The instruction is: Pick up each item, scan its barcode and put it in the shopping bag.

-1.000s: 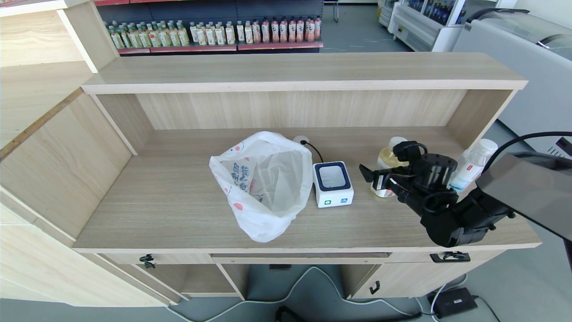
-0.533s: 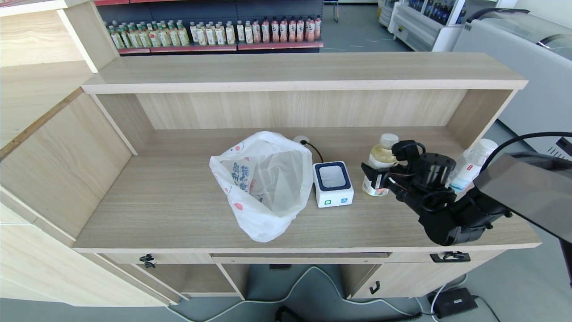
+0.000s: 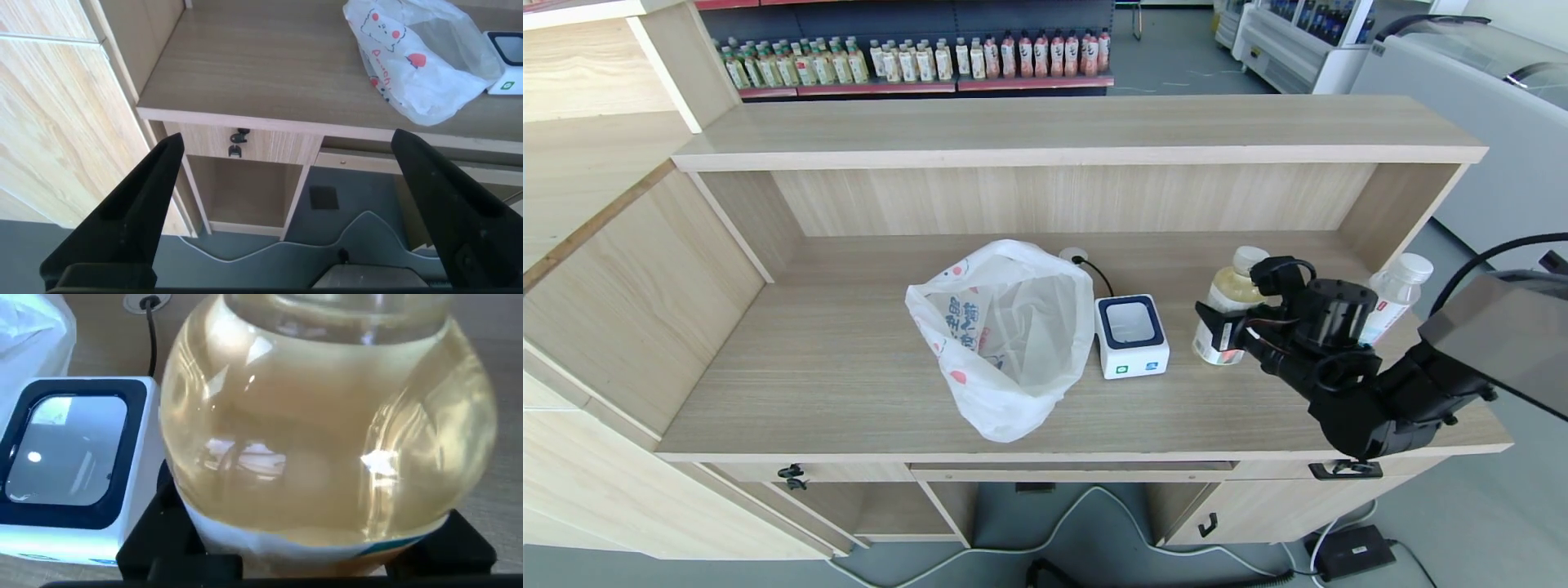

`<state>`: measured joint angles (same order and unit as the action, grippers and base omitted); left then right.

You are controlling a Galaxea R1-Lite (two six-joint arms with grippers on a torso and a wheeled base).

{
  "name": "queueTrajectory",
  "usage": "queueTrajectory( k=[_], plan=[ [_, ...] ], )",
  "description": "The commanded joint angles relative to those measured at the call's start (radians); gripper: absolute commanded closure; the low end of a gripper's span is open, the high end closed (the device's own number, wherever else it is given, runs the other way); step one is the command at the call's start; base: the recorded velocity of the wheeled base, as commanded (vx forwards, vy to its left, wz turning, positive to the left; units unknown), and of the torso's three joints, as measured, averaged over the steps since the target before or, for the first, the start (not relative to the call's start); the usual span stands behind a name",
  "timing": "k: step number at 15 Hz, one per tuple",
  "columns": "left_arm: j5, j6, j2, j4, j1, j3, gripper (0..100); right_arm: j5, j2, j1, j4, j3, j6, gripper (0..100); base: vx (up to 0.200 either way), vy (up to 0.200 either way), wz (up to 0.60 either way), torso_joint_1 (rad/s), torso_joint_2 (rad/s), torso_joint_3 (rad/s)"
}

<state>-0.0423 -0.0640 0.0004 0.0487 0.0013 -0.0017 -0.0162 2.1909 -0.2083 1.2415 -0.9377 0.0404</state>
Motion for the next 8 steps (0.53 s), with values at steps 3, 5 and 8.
queueTrajectory(
  k=[3,5,8],
  plan=[
    [-0.001,0.000,0.000,0.000,0.000,0.000,0,-0.177,-0.434,0.050,-0.116,0.195,-0.024,100,0.000,0.000,0.00,0.000,0.00,0.000],
    [-0.001,0.000,0.000,0.000,0.000,0.000,0,-0.326,-0.711,0.060,-0.398,0.180,-0.131,100,0.000,0.000,0.00,0.000,0.00,0.000],
    [-0.001,0.000,0.000,0.000,0.002,0.000,0,-0.556,-0.987,0.055,-0.823,0.049,-0.310,100,0.000,0.000,0.00,0.000,0.00,0.000]
  ],
)
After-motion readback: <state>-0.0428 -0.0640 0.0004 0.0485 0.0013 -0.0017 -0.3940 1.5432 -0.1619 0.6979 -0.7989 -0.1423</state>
